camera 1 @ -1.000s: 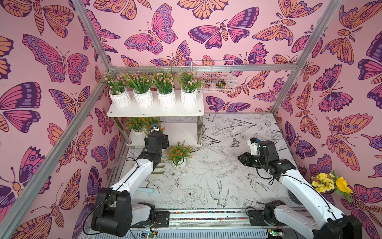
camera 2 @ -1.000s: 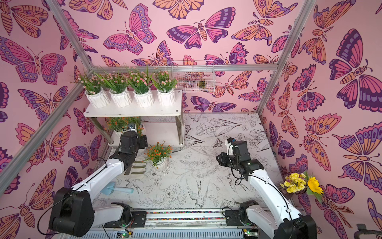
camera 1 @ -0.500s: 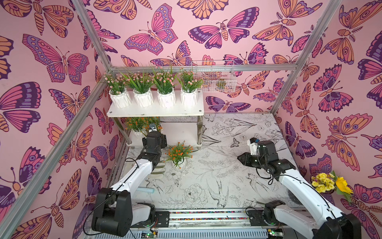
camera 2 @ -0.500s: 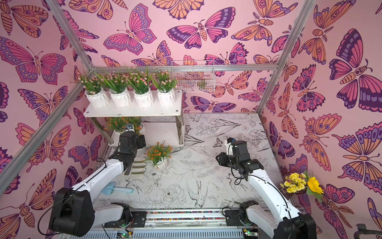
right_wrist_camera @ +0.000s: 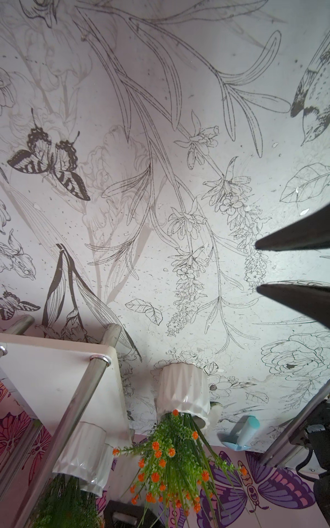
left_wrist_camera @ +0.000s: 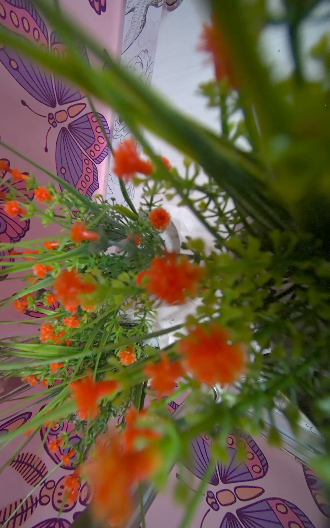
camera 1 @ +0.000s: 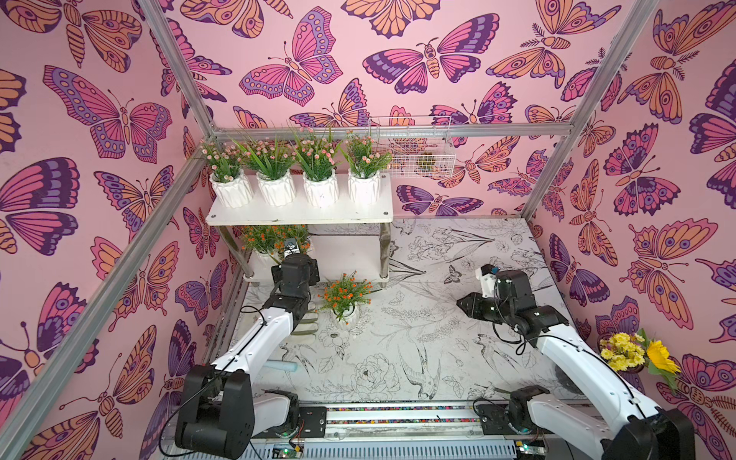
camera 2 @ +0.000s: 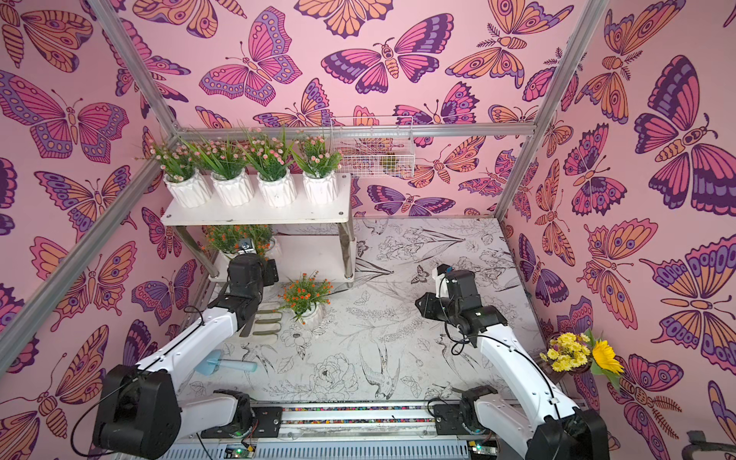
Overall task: Place the baby's breath potted plants on the rack by color
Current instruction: Place the baby's breath potted plant on the rack.
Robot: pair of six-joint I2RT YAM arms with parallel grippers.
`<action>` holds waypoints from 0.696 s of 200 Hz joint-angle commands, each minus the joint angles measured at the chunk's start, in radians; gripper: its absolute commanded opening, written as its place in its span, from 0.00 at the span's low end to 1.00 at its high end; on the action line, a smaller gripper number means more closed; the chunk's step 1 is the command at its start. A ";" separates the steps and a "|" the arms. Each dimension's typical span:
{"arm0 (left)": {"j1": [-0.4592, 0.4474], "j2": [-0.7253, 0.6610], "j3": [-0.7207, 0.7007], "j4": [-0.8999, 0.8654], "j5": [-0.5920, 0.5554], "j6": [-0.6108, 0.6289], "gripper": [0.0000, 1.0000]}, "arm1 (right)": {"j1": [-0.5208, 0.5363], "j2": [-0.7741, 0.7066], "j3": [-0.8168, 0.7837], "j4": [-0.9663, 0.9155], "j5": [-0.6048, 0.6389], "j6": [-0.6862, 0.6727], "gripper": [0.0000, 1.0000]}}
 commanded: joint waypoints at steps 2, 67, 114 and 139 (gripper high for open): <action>0.016 -0.027 0.001 0.061 -0.065 -0.005 0.69 | -0.005 0.008 -0.003 0.011 -0.013 0.008 0.23; 0.028 0.024 -0.003 0.155 0.208 -0.038 0.67 | -0.005 0.027 -0.009 0.035 -0.026 0.013 0.23; 0.028 0.116 0.017 0.220 0.315 -0.029 0.67 | -0.005 0.015 -0.019 0.030 -0.014 0.013 0.23; 0.022 0.145 0.022 0.252 0.355 -0.025 0.66 | -0.005 0.018 -0.019 0.034 -0.013 0.013 0.23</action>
